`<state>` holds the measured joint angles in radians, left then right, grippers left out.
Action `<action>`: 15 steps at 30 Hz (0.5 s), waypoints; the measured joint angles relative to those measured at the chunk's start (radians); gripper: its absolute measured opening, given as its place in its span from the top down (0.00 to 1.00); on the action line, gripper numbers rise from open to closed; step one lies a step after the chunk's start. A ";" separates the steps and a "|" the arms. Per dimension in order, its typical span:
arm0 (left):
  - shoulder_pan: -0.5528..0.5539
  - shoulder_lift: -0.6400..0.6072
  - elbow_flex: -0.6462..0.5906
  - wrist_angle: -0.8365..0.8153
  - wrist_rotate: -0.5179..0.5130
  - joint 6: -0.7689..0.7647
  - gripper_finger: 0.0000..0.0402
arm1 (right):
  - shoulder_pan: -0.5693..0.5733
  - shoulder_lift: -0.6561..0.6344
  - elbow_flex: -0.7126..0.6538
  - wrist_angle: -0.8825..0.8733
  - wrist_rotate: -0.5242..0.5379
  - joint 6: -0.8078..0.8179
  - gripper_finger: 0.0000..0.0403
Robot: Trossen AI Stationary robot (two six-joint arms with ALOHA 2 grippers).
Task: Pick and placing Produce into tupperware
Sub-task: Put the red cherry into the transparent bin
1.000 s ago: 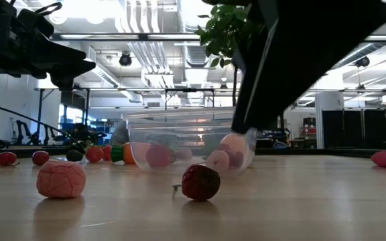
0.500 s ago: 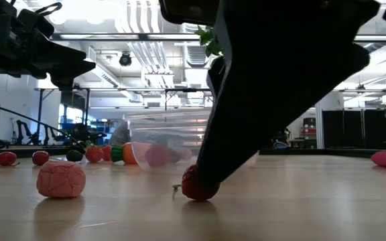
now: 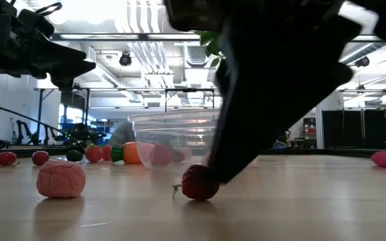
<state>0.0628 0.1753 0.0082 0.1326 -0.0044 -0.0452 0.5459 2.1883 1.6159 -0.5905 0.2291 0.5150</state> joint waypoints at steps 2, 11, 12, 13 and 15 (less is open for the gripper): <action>0.000 0.001 0.000 0.000 0.000 0.000 0.53 | 0.008 -0.007 0.015 -0.059 0.003 0.002 0.54; 0.000 0.000 0.000 0.000 0.000 0.000 0.53 | 0.078 -0.032 0.059 -0.264 0.245 0.340 0.52; 0.000 0.001 0.000 0.000 0.000 0.000 0.53 | 0.082 -0.034 0.059 -0.264 0.251 0.399 0.52; 0.000 0.001 0.000 0.000 0.000 0.000 0.53 | 0.088 -0.034 0.058 -0.262 0.253 0.452 0.51; 0.000 0.001 0.000 0.000 0.000 0.000 0.53 | 0.101 -0.034 0.058 -0.244 0.265 0.535 0.51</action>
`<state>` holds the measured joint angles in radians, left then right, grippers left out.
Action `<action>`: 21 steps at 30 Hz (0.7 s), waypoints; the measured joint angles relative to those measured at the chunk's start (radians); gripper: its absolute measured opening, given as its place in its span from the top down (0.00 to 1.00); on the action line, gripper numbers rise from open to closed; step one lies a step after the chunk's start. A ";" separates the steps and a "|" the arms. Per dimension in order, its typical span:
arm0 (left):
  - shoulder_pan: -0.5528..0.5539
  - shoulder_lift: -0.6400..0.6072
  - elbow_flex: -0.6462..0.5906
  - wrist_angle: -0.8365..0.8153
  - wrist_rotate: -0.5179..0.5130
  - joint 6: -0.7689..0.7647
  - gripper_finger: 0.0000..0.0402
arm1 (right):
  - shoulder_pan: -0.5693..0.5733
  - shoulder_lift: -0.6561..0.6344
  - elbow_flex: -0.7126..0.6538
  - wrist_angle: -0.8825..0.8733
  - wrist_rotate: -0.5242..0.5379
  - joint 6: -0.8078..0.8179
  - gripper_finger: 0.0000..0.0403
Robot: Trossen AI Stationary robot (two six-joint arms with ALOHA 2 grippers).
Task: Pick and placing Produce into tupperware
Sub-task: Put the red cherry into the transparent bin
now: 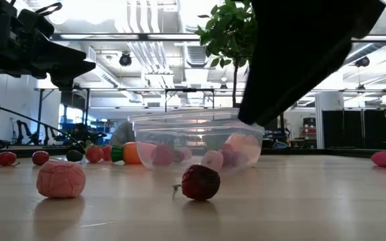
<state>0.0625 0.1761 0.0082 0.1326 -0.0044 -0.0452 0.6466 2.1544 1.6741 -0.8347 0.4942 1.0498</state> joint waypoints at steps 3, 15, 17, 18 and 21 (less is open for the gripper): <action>0.000 0.000 0.000 0.000 0.000 0.000 0.53 | 0.023 0.003 0.000 0.085 0.006 0.041 0.51; 0.000 -0.001 0.000 -0.001 0.000 0.000 0.53 | -0.004 0.084 0.013 0.167 -0.014 0.071 0.51; 0.000 -0.001 0.000 -0.001 0.000 0.000 0.53 | -0.011 0.087 0.021 0.167 -0.036 -0.003 0.51; 0.000 -0.001 0.000 -0.001 0.000 0.000 0.53 | -0.013 0.088 0.023 0.169 -0.048 -0.028 0.51; 0.000 -0.002 0.000 -0.001 0.000 0.000 0.53 | -0.015 0.088 0.023 0.168 -0.057 -0.072 0.51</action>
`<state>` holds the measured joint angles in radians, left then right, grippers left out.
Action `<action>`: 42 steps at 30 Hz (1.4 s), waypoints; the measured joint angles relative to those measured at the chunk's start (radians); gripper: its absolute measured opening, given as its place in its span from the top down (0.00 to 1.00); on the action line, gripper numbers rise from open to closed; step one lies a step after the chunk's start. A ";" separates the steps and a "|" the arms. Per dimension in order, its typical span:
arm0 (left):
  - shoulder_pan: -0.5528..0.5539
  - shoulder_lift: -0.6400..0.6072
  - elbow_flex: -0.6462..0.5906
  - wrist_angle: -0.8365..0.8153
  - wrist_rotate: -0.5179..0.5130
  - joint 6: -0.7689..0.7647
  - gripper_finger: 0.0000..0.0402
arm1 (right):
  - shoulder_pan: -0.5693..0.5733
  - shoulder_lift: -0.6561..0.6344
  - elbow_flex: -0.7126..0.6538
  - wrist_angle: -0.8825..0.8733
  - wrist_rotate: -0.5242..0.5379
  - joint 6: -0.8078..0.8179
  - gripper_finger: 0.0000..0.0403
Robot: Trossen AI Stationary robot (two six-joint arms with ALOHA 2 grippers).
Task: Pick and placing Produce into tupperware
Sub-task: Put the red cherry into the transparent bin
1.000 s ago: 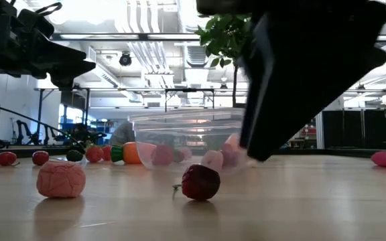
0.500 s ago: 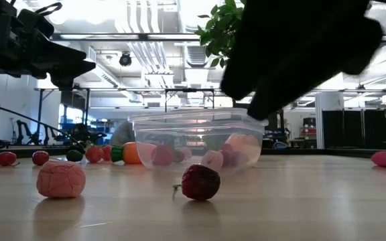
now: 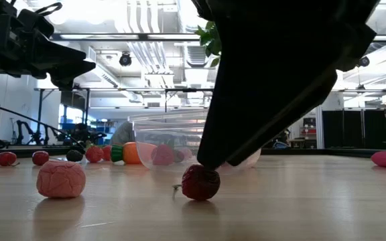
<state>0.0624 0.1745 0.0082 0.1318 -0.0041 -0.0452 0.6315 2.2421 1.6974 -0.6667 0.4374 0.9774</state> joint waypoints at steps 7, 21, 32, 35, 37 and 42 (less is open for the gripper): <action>0.000 0.002 0.000 0.000 0.000 0.000 0.53 | -0.006 0.000 -0.005 0.030 -0.045 -0.046 0.51; 0.000 0.002 0.000 0.000 0.000 0.000 0.53 | -0.036 0.003 -0.043 0.082 -0.045 -0.117 0.51; 0.000 0.001 0.000 0.000 0.000 0.000 0.53 | -0.041 0.032 -0.039 0.142 -0.062 -0.168 0.52; 0.000 0.000 0.000 0.001 0.000 0.000 0.53 | -0.043 0.032 -0.039 0.140 -0.069 -0.164 0.54; 0.000 0.001 0.000 0.002 0.000 0.000 0.53 | -0.043 0.031 -0.039 0.135 -0.070 -0.163 0.55; 0.000 0.000 0.000 0.002 0.000 0.000 0.53 | -0.043 0.030 -0.038 0.118 -0.071 -0.162 0.61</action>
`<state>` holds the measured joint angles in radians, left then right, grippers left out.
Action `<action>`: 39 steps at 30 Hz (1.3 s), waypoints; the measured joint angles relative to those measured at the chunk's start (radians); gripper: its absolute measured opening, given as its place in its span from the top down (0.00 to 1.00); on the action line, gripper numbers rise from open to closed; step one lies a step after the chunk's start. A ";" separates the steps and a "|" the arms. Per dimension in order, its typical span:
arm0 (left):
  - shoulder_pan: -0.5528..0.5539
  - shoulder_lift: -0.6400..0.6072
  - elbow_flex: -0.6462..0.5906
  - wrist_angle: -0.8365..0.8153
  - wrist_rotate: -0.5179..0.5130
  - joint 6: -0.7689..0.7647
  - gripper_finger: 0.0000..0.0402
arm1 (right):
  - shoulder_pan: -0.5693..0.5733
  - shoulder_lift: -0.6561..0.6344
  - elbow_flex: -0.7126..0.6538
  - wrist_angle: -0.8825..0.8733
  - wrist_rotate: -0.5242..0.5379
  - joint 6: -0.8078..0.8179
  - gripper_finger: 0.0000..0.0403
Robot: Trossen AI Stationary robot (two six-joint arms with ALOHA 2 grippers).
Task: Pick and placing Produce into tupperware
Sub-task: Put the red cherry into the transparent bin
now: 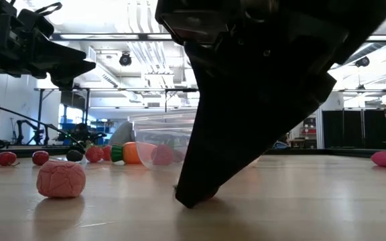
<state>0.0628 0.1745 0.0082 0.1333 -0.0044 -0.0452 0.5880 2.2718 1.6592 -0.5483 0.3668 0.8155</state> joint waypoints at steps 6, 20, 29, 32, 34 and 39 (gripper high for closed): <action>0.000 0.000 0.000 0.000 0.000 0.000 0.53 | 0.000 -0.003 0.000 -0.007 -0.006 0.003 0.71; 0.000 0.006 0.000 -0.067 0.015 -0.181 0.53 | 0.000 -0.003 0.050 -0.084 -0.040 0.004 0.76; -0.001 0.103 0.003 -0.122 0.074 -0.290 0.53 | -0.006 -0.003 0.049 -0.083 -0.040 -0.005 0.76; -0.001 0.133 0.002 -0.109 0.078 -0.290 0.53 | -0.009 -0.003 0.048 -0.084 -0.038 -0.004 0.75; -0.001 0.151 0.002 -0.097 0.083 -0.290 0.53 | -0.010 -0.003 0.048 -0.083 -0.036 -0.004 0.73; -0.001 0.175 0.001 -0.089 0.082 -0.289 0.53 | -0.008 -0.003 0.049 -0.081 -0.035 -0.004 0.66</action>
<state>0.0620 0.3497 0.0097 0.0446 0.0780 -0.3344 0.5797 2.2692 1.7081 -0.6295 0.3317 0.8112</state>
